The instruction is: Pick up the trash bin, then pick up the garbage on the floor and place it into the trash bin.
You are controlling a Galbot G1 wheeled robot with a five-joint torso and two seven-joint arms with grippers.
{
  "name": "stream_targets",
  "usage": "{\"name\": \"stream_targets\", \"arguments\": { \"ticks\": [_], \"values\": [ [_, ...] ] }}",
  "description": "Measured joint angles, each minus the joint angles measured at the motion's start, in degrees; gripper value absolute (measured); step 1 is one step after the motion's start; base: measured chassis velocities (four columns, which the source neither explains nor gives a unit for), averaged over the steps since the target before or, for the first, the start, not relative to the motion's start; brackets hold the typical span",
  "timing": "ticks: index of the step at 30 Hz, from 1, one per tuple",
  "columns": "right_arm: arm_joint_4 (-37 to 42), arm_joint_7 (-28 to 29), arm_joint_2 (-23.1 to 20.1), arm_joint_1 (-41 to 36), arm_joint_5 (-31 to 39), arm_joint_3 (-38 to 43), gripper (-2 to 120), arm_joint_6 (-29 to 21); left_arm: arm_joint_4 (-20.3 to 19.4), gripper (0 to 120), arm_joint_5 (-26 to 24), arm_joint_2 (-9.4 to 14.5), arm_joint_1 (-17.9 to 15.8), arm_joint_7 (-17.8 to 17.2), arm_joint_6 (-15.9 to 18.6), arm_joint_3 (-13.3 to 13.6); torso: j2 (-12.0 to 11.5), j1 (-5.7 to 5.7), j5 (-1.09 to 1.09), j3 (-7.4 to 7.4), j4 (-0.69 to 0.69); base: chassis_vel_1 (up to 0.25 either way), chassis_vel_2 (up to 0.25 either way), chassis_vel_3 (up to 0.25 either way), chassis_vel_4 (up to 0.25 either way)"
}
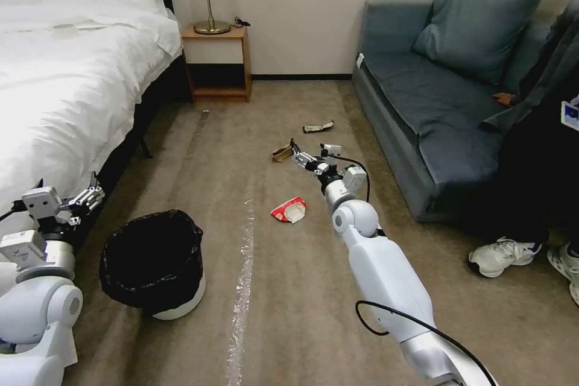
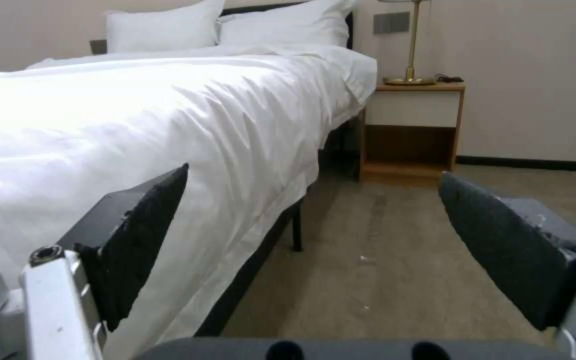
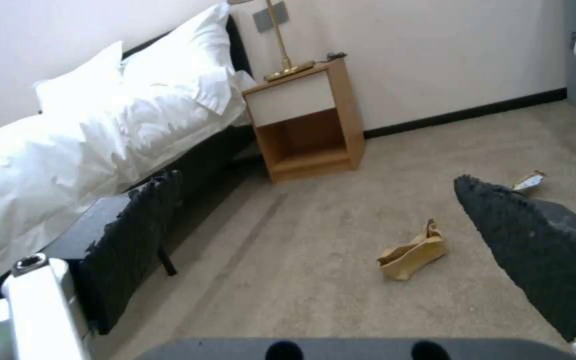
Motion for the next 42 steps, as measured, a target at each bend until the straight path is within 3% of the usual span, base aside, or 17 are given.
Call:
{"name": "stream_targets", "arguments": {
  "ticks": [15, 17, 18, 20, 21, 23, 26, 29, 39, 40, 41, 42],
  "values": [
    [1.0, 0.1, -0.2, -0.6, 0.1, 0.7, 100, -0.1, 0.0, 100, -0.6, 0.5, 0.0, -0.2, 0.0, -0.2, 0.0, 0.00, -0.01, 0.00, 0.02, 0.000, 0.000, 0.000, 0.000],
    [4.5, 0.7, -1.3, -3.0, 0.4, 3.3, 100, -0.6, -0.5, 100, -4.0, 3.7, -0.1, -1.9, 0.3, -1.9, 0.0, 0.00, -0.01, 0.00, 0.01, 0.000, 0.000, 0.000, 0.000],
    [4.5, 0.7, -1.3, -3.0, 0.4, 3.3, 100, -0.6, -0.5, 100, -4.0, 3.7, -0.1, -1.9, 0.3, -1.9, 0.0, 0.00, -0.01, 0.00, 0.01, 0.000, 0.000, 0.000, 0.000],
    [9.5, 1.5, -2.8, -6.4, 0.9, 7.0, 100, -1.4, -1.4, 100, -9.4, 8.5, -0.2, -4.3, 0.9, -4.5, 0.0, 0.00, 0.00, 0.00, -0.02, 0.000, 0.000, 0.000, 0.000],
    [9.5, 1.5, -2.8, -6.4, 0.9, 7.0, 100, -1.4, -1.4, 100, -9.4, 8.5, -0.2, -4.3, 0.9, -4.5, 0.0, 0.00, 0.00, 0.00, -0.02, 0.000, 0.000, 0.000, 0.000],
    [14.5, 2.4, -4.3, -9.9, 1.4, 10.7, 100, -2.2, -2.3, 100, -15.0, 13.5, -0.4, -6.9, 1.5, -7.1, 0.0, 0.00, 0.01, 0.00, -0.01, 0.000, 0.000, 0.000, 0.000],
    [16.7, 2.7, -4.9, -11.4, 1.7, 12.3, 100, -2.5, -2.6, 100, -17.3, 15.7, -0.5, -8.1, 1.8, -8.2, 0.0, 0.00, 0.00, 0.00, 0.00, 0.000, 0.000, 0.000, 0.000],
    [23.3, 3.9, -6.9, -15.9, 2.3, 17.2, 100, -3.6, -3.7, 100, -23.7, 21.5, -0.7, -11.1, 2.5, -11.4, 0.0, 0.00, 0.04, -0.01, -0.02, 0.000, 0.000, 0.000, 0.000],
    [36.6, 6.1, -10.9, -25.0, 3.7, 27.0, 100, -5.8, -3.8, 100, -24.9, 22.5, -0.4, -11.5, 2.7, -11.8, 0.0, 0.00, 0.00, -0.01, -0.01, 0.000, 0.000, 0.000, 0.000],
    [38.5, 6.4, -11.5, -26.3, 3.9, 28.4, 100, -6.0, -3.8, 100, -24.9, 22.7, 0.4, -11.2, 2.6, -11.9, 0.0, 0.00, 0.00, -0.01, -0.03, 0.000, 0.000, 0.000, 0.000],
    [39.6, 6.6, -12.0, -27.2, 4.1, 29.1, 100, -6.1, -3.8, 100, -24.3, 23.2, 3.2, -9.3, 2.5, -11.8, 0.0, 0.00, 0.02, -0.02, -0.04, 0.000, 0.000, 0.000, 0.000],
    [39.6, 6.6, -12.0, -27.2, 4.1, 29.1, 100, -6.1, -3.8, 100, -24.3, 23.2, 3.2, -9.3, 2.5, -11.8, 0.0, 0.00, 0.02, -0.02, -0.04, 0.000, 0.000, 0.000, 0.000]
  ]
}}
